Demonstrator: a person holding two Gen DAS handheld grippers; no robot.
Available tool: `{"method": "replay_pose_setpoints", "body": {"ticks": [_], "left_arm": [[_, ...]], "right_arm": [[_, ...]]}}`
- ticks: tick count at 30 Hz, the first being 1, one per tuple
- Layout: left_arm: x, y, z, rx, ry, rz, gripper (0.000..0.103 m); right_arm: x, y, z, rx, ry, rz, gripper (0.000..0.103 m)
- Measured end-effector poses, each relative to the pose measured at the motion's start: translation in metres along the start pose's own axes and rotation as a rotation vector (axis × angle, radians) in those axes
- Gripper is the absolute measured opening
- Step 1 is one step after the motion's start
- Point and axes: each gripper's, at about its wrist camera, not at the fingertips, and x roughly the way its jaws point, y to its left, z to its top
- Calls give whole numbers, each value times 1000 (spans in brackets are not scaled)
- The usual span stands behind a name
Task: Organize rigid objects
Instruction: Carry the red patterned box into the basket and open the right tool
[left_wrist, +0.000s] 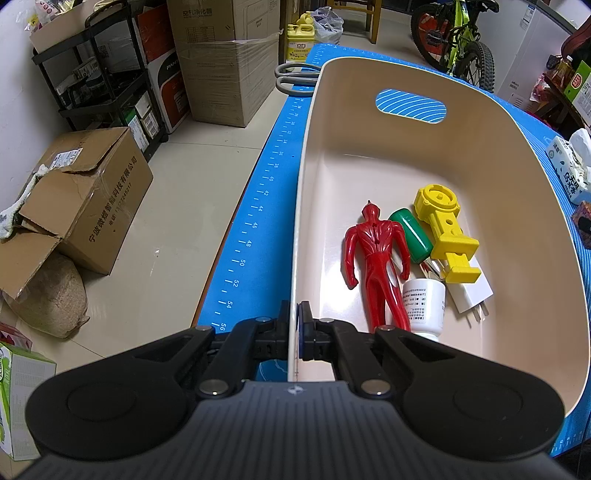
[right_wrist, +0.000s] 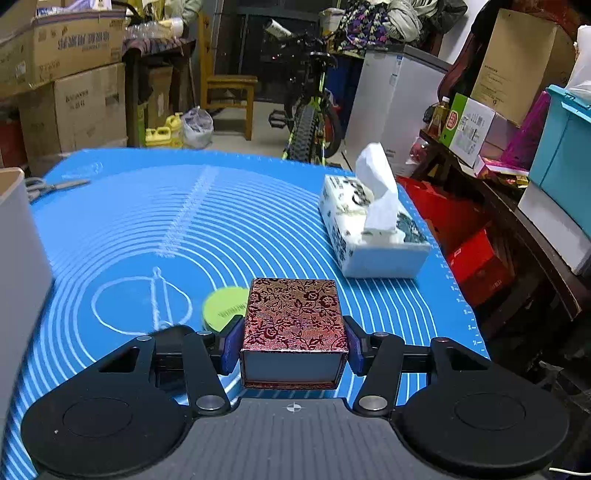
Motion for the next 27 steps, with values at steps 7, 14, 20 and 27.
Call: {"method": "replay_pose_setpoints", "body": {"ticks": [7,14,20,27], "left_arm": [[0,1,1,1,1,6,5],[-1,1,2,1,3,8,5],[-1,-1,2,-1,4,11,5],[0,-1,2,0,4,13,5]], "right_arm": [[-40,11,18,23,-101,76,59],[-85,44,34,12,-209,180,59],[-112,80,41,-47,-240,273,59],[-126,131,39,-116,-212,366,59]]}}
